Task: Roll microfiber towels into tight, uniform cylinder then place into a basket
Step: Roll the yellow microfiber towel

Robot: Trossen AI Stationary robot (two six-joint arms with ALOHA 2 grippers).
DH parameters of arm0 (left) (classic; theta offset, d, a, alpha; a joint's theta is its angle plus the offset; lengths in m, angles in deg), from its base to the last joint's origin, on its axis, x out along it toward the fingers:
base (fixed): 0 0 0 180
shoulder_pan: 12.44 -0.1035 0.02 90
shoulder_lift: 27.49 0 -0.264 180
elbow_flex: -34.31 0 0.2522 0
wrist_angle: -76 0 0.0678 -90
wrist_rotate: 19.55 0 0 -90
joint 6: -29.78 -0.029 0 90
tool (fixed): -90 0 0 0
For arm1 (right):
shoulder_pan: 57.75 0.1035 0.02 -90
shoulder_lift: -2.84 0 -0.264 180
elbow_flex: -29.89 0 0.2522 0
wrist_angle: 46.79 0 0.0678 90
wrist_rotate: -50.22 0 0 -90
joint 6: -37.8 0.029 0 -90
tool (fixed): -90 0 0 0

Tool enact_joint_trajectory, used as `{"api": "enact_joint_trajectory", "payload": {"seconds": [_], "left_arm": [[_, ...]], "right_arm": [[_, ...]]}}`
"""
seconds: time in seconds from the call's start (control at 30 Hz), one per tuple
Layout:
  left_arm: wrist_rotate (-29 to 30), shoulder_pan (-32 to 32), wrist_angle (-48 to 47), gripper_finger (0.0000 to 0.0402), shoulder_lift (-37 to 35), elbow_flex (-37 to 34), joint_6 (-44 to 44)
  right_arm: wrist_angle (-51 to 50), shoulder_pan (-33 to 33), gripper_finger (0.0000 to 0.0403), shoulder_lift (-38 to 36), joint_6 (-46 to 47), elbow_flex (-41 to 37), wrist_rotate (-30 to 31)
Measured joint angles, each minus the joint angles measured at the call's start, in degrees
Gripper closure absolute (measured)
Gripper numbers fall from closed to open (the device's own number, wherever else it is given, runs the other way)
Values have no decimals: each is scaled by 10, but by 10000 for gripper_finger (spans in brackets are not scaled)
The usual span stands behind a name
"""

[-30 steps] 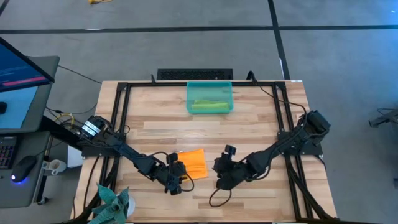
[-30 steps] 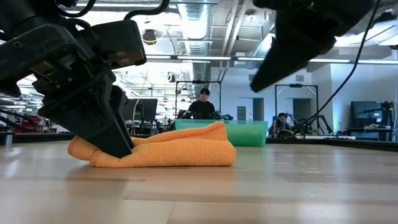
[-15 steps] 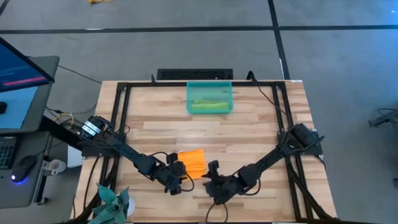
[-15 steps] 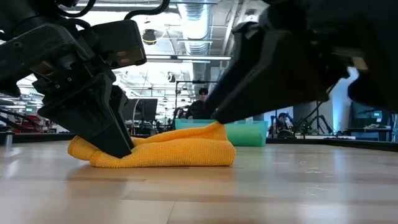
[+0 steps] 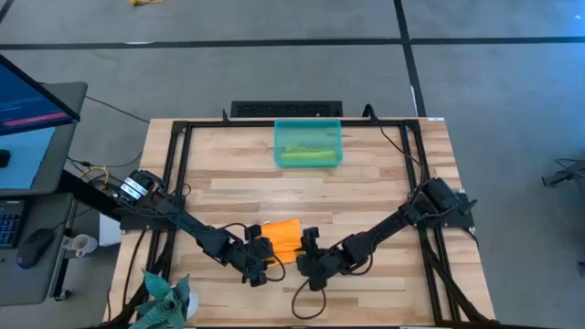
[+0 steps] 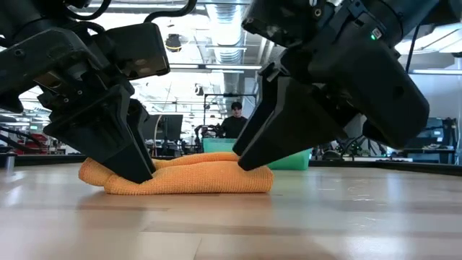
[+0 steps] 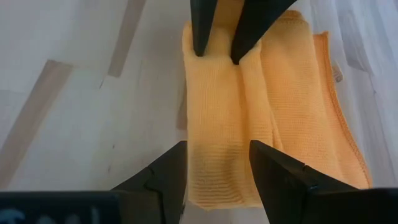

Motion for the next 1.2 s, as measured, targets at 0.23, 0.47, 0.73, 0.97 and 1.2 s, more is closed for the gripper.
{"api": "enact_joint_trajectory", "payload": {"seconds": [0.23, 0.47, 0.73, 0.97, 1.2], "left_arm": [[0, 0, 0, 265, 0, 0, 0], [0, 0, 0, 265, 0, 0, 0], [12, 1, 16, 265, 0, -1, -27], [20, 2, 22, 265, 1, -1, -41], [29, 4, 23, 265, 1, -1, -66]], "right_arm": [[4, 0, 207, 0, 2, -4, -1], [15, -13, 207, 0, 21, -30, -2], [16, -19, 207, 1, 22, -30, -8], [41, -25, 207, 49, 25, -21, -17], [39, -26, 245, 46, 25, -21, -33]]}}
